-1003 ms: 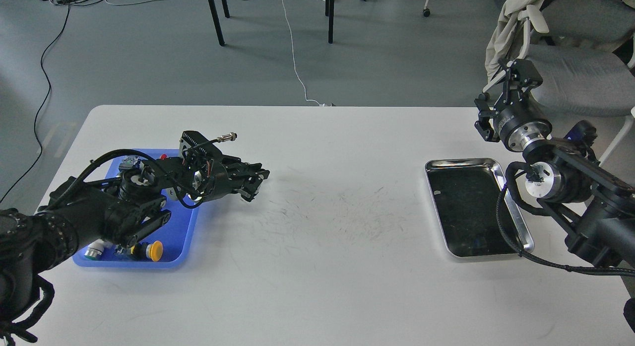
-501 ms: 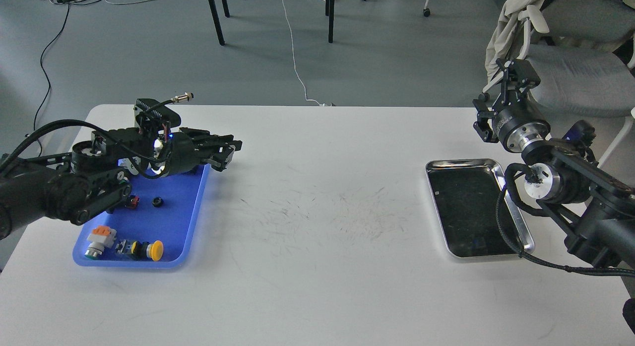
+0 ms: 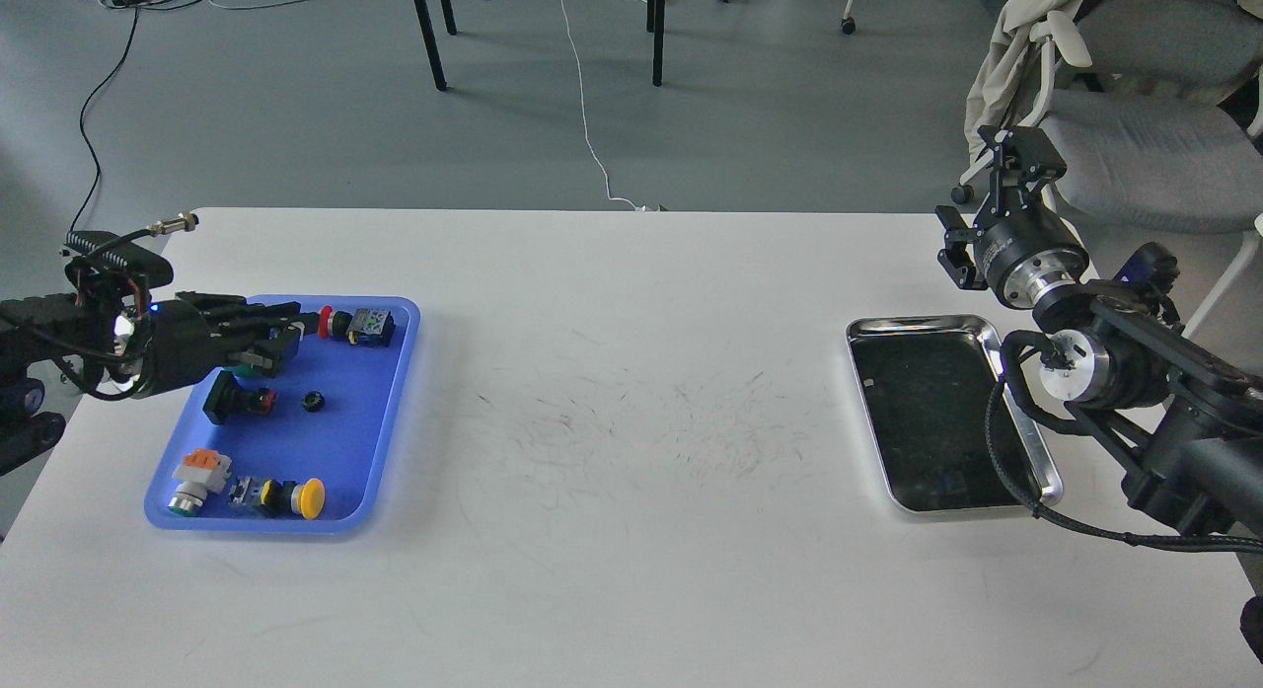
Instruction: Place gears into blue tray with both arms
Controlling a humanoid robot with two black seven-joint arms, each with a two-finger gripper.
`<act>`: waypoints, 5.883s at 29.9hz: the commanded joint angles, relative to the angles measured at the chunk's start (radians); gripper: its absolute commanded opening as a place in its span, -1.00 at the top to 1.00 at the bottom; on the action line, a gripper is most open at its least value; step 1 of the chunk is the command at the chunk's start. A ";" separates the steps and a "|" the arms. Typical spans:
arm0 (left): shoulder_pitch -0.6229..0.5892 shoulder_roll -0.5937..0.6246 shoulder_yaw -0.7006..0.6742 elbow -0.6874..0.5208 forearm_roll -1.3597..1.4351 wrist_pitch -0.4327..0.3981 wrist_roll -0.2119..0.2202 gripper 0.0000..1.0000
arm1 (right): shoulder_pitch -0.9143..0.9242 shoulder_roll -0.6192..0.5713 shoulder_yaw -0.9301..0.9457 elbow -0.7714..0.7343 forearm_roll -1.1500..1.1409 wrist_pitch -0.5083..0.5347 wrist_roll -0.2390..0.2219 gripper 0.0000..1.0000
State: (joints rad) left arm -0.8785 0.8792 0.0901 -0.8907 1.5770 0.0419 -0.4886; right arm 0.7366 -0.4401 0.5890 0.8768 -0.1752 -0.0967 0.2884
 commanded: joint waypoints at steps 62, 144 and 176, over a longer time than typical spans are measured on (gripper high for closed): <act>0.159 0.052 -0.007 -0.152 -0.129 0.003 0.000 0.37 | 0.001 -0.002 -0.026 -0.013 -0.009 0.005 -0.002 -0.96; 0.070 -0.232 -0.619 0.323 -1.753 -0.531 0.311 -0.96 | -0.059 0.106 0.287 0.077 0.106 0.015 -0.046 -0.96; 0.040 -0.322 -0.535 0.282 -1.734 -0.444 0.314 -0.97 | -0.056 0.204 0.282 0.019 0.088 0.011 -0.026 -0.96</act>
State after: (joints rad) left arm -0.8148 0.5709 -0.4741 -0.5837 -0.1565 -0.4080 -0.1754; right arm 0.6821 -0.2409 0.8732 0.9001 -0.0889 -0.0860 0.2624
